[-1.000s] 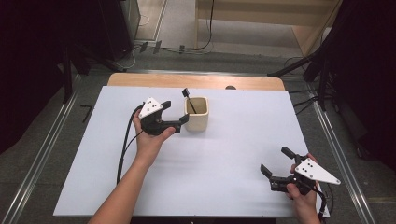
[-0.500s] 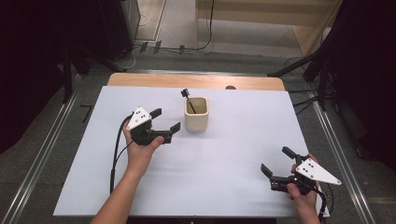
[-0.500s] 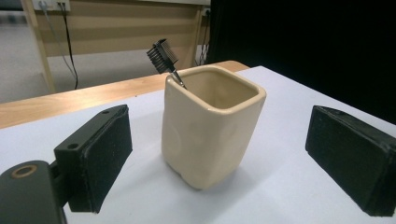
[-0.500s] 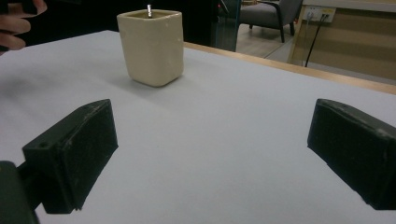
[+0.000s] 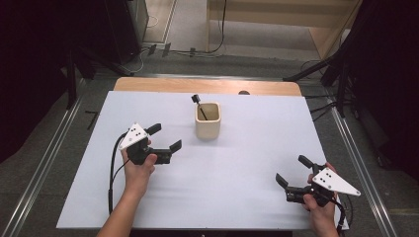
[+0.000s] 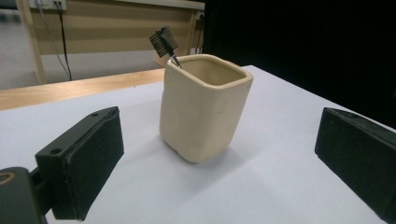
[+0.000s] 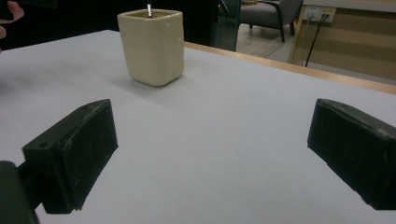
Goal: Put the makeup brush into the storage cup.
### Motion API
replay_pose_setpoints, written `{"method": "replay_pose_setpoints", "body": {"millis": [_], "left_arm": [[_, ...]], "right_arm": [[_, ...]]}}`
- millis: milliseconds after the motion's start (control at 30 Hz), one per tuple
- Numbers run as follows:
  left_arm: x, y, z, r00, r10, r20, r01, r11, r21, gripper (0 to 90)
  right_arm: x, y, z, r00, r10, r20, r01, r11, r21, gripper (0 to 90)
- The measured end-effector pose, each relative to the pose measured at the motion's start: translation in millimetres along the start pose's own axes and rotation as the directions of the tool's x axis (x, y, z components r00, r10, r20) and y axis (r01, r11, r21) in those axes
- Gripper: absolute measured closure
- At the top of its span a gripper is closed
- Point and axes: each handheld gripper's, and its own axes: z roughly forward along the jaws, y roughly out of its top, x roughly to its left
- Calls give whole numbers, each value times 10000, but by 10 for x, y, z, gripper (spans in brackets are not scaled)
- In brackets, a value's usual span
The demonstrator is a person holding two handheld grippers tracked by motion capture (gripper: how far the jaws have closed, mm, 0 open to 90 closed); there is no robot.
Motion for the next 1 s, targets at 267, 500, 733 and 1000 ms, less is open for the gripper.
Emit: {"method": "replay_pose_setpoints", "body": {"millis": [267,500,733,1000], "left_arm": [[65,-77,-178,10000,-70,-51,69,9999,-117,0],[128,-168,-349,9995,-175,-261,171,9997,-158,0],[178,-238,-519,9989,-216,-405,211,9997,-109,0],[214,-348,-669,9978,-133,-648,138,9999,66,0]], "right_arm": [[5,-4,9,10000,-34,-5,34,10000,30,20],[8,-8,15,10000,-31,-17,31,10000,39,20],[10,-9,20,10000,-46,-21,46,10000,42,20],[18,-9,22,10000,-75,-3,75,10000,60,20]]}}
